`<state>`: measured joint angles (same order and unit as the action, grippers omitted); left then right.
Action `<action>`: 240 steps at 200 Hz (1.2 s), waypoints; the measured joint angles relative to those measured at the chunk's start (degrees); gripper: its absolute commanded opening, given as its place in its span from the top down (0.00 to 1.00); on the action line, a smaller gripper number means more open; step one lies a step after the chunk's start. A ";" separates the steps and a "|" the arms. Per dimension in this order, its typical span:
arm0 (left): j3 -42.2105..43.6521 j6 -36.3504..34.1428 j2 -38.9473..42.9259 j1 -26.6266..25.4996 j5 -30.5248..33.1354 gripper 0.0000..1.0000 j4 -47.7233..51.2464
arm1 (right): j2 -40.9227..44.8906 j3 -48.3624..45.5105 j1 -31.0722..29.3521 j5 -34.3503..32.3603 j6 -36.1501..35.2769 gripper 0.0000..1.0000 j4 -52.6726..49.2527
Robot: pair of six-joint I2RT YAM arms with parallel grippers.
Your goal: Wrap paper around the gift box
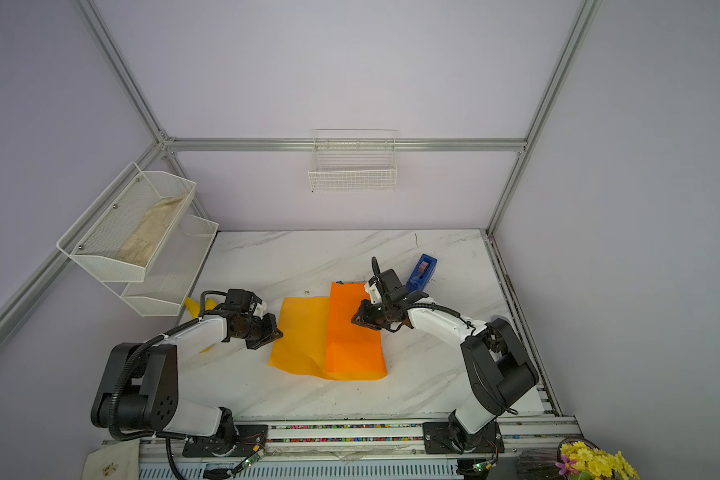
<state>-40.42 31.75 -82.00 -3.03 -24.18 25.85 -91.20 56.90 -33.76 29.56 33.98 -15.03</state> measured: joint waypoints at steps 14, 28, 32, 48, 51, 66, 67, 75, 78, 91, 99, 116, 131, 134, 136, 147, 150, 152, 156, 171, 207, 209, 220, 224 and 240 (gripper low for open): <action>0.00 0.02 2.97 0.00 -0.66 1.00 0.00 | 0.00 0.00 0.00 0.00 0.00 0.73 0.00; 0.00 0.02 6.54 -0.15 -1.84 1.00 0.00 | 0.00 0.00 0.00 -0.02 0.00 0.73 0.00; 0.00 0.02 7.32 -0.26 -2.12 1.00 0.02 | 0.00 0.00 0.00 -0.02 -0.02 0.73 0.00; 0.00 0.02 10.64 -1.38 -2.86 1.00 0.00 | 0.00 0.00 0.00 -0.04 -0.02 0.74 0.00; 0.00 0.02 11.15 -1.62 -2.91 1.00 0.00 | 0.00 0.00 0.00 -0.04 -0.02 0.74 -0.02; 0.00 0.02 13.35 -2.84 -3.17 1.00 -0.04 | 0.00 0.00 0.00 -0.09 0.00 0.74 -0.02; 0.00 0.00 13.46 -2.93 -3.21 1.00 -0.04 | 0.00 0.00 0.00 -0.09 0.00 0.74 -0.02; 0.00 0.00 14.43 -3.69 -3.37 1.00 -0.09 | 0.00 0.00 0.00 -0.09 0.00 0.74 -0.02; 0.00 0.00 14.73 -3.96 -3.39 1.00 -0.09 | 0.00 0.00 0.00 -0.09 0.00 0.74 -0.02; 0.00 -0.04 15.91 -5.44 -3.65 1.00 -0.13 | 0.00 0.00 0.00 -0.11 0.00 0.74 -0.02; 0.00 -0.13 16.46 -6.60 -3.80 1.00 -0.17 | 0.00 0.00 0.00 -0.11 0.00 0.74 -0.02; 0.00 -0.59 16.98 -9.16 -4.24 1.00 -0.31 | -0.02 0.00 0.00 -0.11 0.00 0.74 -0.02; 0.00 -1.29 16.98 -11.21 -4.59 1.00 -0.46 | -0.02 0.00 0.00 -0.11 0.00 0.74 -0.02; 0.00 -1.42 16.98 -11.56 -4.70 1.00 -0.48 | -0.02 0.00 0.00 -0.11 0.02 0.74 -0.02; 0.00 -1.44 16.98 -11.85 -4.79 1.00 -0.48 | -0.02 0.00 0.00 -0.11 0.00 0.74 -0.02; -0.02 -1.57 16.96 -12.90 -5.16 1.00 -0.50 | -0.02 0.00 0.00 -0.11 0.02 0.74 -0.02; -0.07 -1.57 16.92 -13.16 -5.22 1.00 -0.48 | -0.02 0.00 0.00 -0.11 0.02 0.74 -0.02; -0.11 -1.57 16.87 -13.33 -5.27 1.00 -0.46 | -0.02 0.00 0.00 -0.11 0.02 0.74 -0.02; -0.22 -1.57 16.79 -13.62 -5.40 1.00 -0.44 | -0.02 0.00 0.00 -0.11 0.02 0.74 -0.02; -1.22 -1.42 16.09 -14.47 -5.66 1.00 -0.39 | -0.02 0.00 0.00 -0.11 0.02 0.74 -0.02; -5.16 -0.22 14.38 -15.56 -5.66 1.00 -0.31 | -0.02 0.00 0.00 -0.11 0.07 0.74 0.00; -5.40 0.20 14.29 -15.63 -5.66 1.00 -0.31 | -0.02 0.00 0.00 -0.11 0.09 0.74 0.00; -6.62 0.66 13.86 -15.96 -5.66 1.00 -0.33 | -0.02 0.00 0.00 -0.11 0.20 0.74 0.04; -7.02 0.83 13.68 -16.13 -5.66 1.00 -0.31 | -0.02 -0.02 0.00 -0.11 0.22 0.74 0.07; -8.63 1.88 12.87 -16.96 -5.66 1.00 -0.33 | -0.02 -0.02 0.00 -0.09 0.26 0.74 0.17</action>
<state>-49.06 33.63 -69.12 -19.99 -29.85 25.52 -91.22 56.88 -33.76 29.47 34.24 -14.85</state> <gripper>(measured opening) 0.047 0.257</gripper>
